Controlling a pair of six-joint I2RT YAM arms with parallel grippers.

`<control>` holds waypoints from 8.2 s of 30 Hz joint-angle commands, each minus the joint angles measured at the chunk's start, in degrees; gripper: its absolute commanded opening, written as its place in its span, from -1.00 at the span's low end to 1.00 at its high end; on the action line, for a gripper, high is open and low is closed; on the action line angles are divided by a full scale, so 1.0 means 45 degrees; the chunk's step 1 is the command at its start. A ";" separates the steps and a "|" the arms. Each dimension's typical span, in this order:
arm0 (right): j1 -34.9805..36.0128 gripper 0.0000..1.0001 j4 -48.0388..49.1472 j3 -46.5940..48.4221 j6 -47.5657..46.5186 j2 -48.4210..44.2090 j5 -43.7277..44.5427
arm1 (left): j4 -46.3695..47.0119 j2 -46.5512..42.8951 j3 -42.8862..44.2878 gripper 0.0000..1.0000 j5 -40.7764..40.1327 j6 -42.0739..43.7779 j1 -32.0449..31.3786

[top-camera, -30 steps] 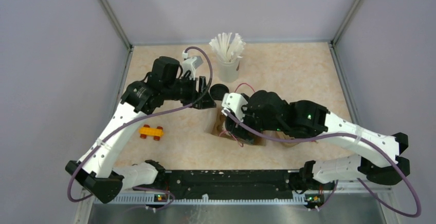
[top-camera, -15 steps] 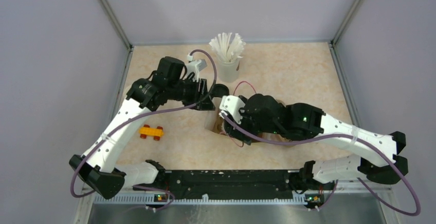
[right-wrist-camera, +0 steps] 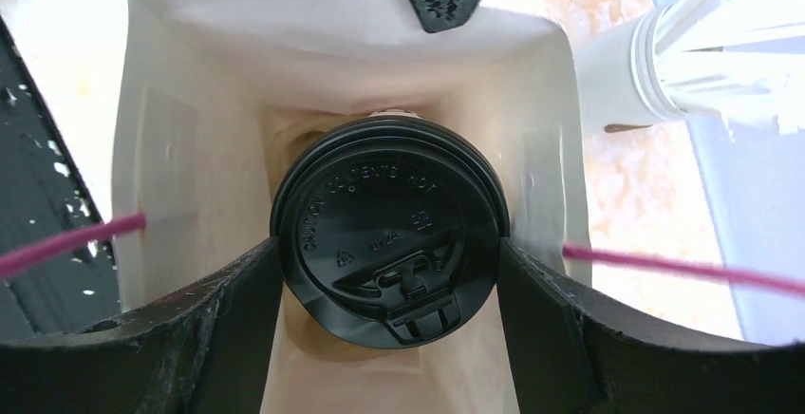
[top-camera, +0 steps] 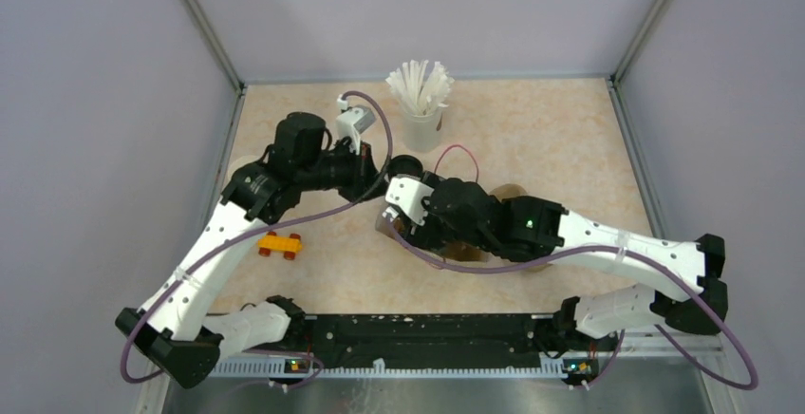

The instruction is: Pack the takeout coffee

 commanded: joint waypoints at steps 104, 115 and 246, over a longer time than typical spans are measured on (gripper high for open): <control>-0.0117 0.33 0.1412 -0.1606 -0.2042 -0.0324 -0.1121 | -0.1030 -0.1754 -0.1387 0.31 -0.0024 -0.2108 -0.0034; -0.0116 0.33 0.2686 -0.1859 -0.1832 -0.0108 -0.0797 | -0.0345 -0.2338 -0.2083 0.42 0.0183 -0.2547 -0.0048; -0.2754 0.34 0.7400 -0.6564 -0.6044 -0.0922 -0.0403 | 0.1083 -0.0642 -0.2233 -0.94 0.1353 -0.1233 -0.0062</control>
